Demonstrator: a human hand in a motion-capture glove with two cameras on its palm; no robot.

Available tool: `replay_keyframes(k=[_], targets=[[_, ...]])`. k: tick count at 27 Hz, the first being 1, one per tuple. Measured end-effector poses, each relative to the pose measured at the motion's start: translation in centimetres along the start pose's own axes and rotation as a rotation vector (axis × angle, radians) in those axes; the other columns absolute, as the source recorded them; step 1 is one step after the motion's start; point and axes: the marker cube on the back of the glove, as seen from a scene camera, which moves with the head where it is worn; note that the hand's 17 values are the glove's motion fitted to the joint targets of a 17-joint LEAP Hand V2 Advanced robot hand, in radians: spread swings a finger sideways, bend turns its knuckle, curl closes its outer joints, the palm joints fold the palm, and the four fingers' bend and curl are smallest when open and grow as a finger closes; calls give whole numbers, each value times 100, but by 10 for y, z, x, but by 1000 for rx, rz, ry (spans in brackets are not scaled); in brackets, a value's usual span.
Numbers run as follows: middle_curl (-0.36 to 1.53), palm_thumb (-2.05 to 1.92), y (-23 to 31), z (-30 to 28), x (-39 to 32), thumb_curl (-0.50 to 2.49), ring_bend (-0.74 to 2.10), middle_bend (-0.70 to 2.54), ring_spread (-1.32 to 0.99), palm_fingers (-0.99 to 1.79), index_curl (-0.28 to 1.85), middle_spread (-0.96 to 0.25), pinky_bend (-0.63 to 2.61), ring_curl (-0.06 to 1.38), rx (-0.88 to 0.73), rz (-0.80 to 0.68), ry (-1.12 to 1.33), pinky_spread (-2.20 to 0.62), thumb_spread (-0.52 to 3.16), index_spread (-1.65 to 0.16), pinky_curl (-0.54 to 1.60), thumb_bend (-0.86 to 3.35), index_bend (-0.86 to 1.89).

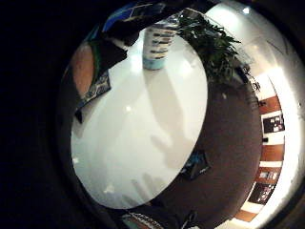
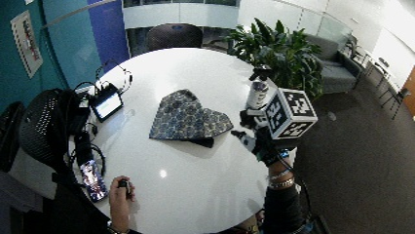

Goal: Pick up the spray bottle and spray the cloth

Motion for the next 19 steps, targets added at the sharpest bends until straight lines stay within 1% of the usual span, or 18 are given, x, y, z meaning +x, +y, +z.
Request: replay_keyframes(k=[3,8,12,16,19], targets=[[25,49,-17,2,12,17,34,21,-6,76,28,-6,19,24,55,74,-6,22,110,-38,23,14,17],[28,56,-46,9,25,20,39,21,-8,84,28,-7,18,28,163,213,-91,20,114,-36,24,15,15],[29,62,-69,21,36,22,40,20,-8,85,28,-7,19,30,181,326,-138,18,115,-35,25,16,14],[31,65,-85,43,46,24,41,20,-8,84,29,-6,20,31,181,402,-188,17,116,-33,27,15,13],[31,68,-92,62,52,25,39,19,-8,81,28,-6,21,32,195,434,-322,16,116,-32,29,14,13]])
